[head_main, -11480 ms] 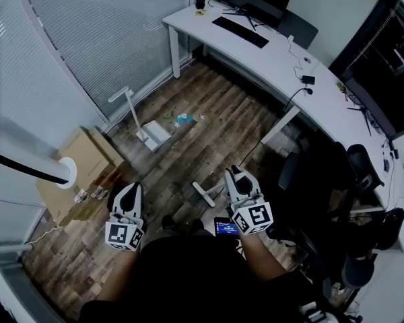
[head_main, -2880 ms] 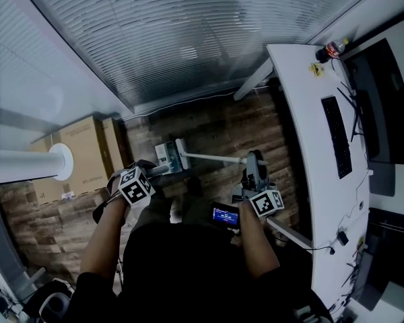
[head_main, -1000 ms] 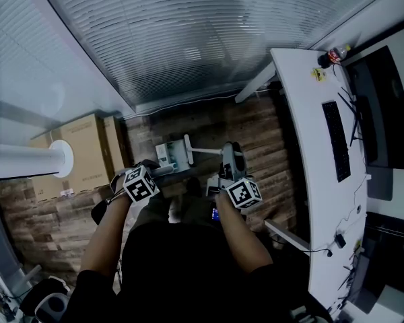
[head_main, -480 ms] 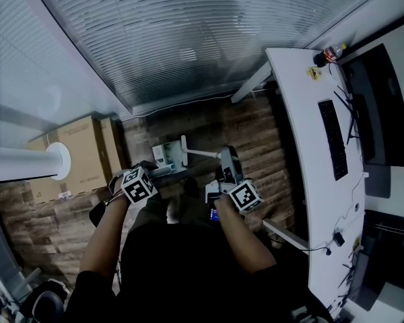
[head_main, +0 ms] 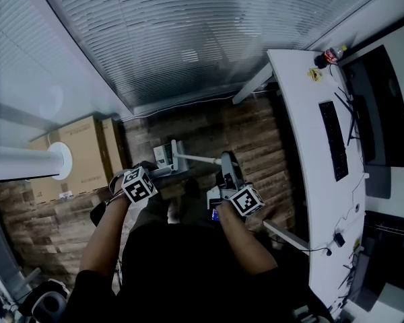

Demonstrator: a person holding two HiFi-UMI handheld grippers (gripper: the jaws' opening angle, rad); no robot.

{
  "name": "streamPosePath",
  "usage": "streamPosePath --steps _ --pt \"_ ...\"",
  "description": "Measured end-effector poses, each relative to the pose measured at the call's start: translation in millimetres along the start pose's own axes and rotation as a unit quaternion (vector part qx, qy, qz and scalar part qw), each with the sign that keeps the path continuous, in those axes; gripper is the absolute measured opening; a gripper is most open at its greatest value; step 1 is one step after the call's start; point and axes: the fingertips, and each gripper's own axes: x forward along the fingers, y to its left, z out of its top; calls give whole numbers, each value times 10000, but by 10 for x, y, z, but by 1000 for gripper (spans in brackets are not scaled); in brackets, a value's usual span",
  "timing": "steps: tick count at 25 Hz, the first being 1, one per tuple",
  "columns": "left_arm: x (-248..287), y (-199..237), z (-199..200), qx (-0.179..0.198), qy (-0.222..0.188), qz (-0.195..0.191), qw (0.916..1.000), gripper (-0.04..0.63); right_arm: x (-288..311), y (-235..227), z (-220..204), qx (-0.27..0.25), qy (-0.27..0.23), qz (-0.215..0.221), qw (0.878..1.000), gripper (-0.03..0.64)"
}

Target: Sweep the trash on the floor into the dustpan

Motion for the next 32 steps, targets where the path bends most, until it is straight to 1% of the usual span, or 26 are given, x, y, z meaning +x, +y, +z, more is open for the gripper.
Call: streamPosePath --steps 4,8,10,12,16,19,26,29,32 --pt "-20 16 -41 -11 18 0 10000 112 17 89 183 -239 -96 140 9996 160" --pt "-19 26 -47 1 22 6 10000 112 -12 69 340 -218 -187 125 9995 160" --pt "-13 24 -40 8 19 5 10000 112 -39 82 375 -217 -211 199 9993 160" --pt "-7 28 -33 -7 -3 9 10000 112 -52 78 337 -123 -200 261 9994 160" --pt "5 23 -24 -61 -46 12 10000 110 -90 47 165 251 -134 202 9994 161" --pt "12 14 -10 -56 -51 9 10000 110 -108 130 134 291 -92 370 9988 161" --pt "26 13 9 -56 -64 1 10000 109 -162 207 409 410 -119 557 9975 163" --pt "26 25 3 -60 -61 11 10000 109 -208 209 532 527 -171 545 9970 163" --pt "25 36 -10 -62 -49 26 10000 109 -289 209 714 530 -308 516 9968 161"
